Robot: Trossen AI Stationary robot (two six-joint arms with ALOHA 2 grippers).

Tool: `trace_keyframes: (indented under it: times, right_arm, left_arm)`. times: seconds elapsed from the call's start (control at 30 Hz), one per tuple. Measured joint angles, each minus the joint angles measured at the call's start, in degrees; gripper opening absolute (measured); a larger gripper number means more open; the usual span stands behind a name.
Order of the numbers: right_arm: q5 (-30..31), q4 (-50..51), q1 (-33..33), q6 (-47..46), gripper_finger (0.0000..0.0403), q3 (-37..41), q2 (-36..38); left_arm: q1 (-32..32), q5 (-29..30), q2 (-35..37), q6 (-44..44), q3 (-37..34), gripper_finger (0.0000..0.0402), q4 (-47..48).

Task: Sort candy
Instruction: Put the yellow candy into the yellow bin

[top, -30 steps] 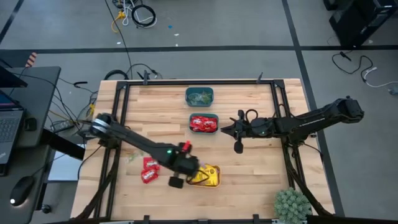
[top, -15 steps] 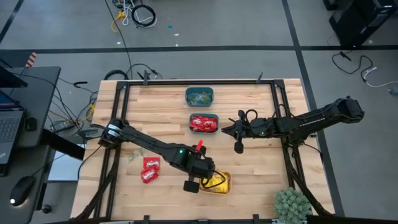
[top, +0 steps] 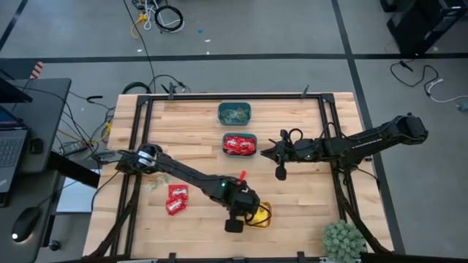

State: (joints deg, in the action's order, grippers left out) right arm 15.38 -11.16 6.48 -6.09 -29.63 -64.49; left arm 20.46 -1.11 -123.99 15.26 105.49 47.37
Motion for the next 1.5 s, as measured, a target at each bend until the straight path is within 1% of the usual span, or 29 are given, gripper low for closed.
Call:
trace_keyframes:
  times: [0.23,0.4,0.53,0.63,0.77,0.9,1.03,1.13,1.23,1.4,1.5]
  right_arm:
    - [0.0,0.8,0.0,0.0,0.0019,0.0,0.0]
    - [0.0,1.3,0.0,-0.2,0.0019,0.0,0.0]
    - [0.0,1.8,0.0,-0.2,0.0020,0.0,0.0]
    - [0.0,1.9,0.0,-0.6,0.0027,0.0,0.0]
    - [0.0,1.8,0.0,-0.9,0.0054,0.0,0.0]
    - [0.6,1.8,0.0,-1.3,0.0097,0.0,0.0]
    - [1.1,1.8,0.0,-1.4,0.0139,0.0,0.0]
    - [1.1,1.8,0.0,-1.4,0.0163,0.0,0.0]
    - [1.1,1.8,0.0,-1.4,0.0178,0.0,0.0]
    - [1.1,1.8,0.0,-1.3,0.0191,0.0,0.0]
    - [1.1,1.8,0.1,-1.3,0.0193,0.0,0.0]
  left_arm:
    - [-2.5,4.8,-0.6,1.8,0.0,0.0000,7.4]
    - [-3.2,6.0,-0.6,1.7,0.0,0.0000,12.2]
    - [-3.2,7.5,-0.6,-0.9,0.0,0.0000,15.6]
    - [-3.2,7.6,-0.6,-1.6,0.0,0.0003,19.1]
    - [-3.2,5.5,-0.6,-4.1,0.0,0.0026,23.7]
    - [-3.1,5.3,-0.6,-4.2,0.0,0.0070,26.3]
    - [-3.1,5.0,-0.6,-4.1,0.1,0.0115,26.7]
    - [-2.8,5.1,-0.6,-3.0,1.6,0.0138,27.9]
    - [-2.4,5.1,-0.6,-2.8,4.0,0.0151,29.1]
    - [-1.6,5.2,-0.5,-2.7,8.9,0.0153,31.7]
    - [-0.8,7.8,0.1,-2.7,9.5,0.0145,31.9]
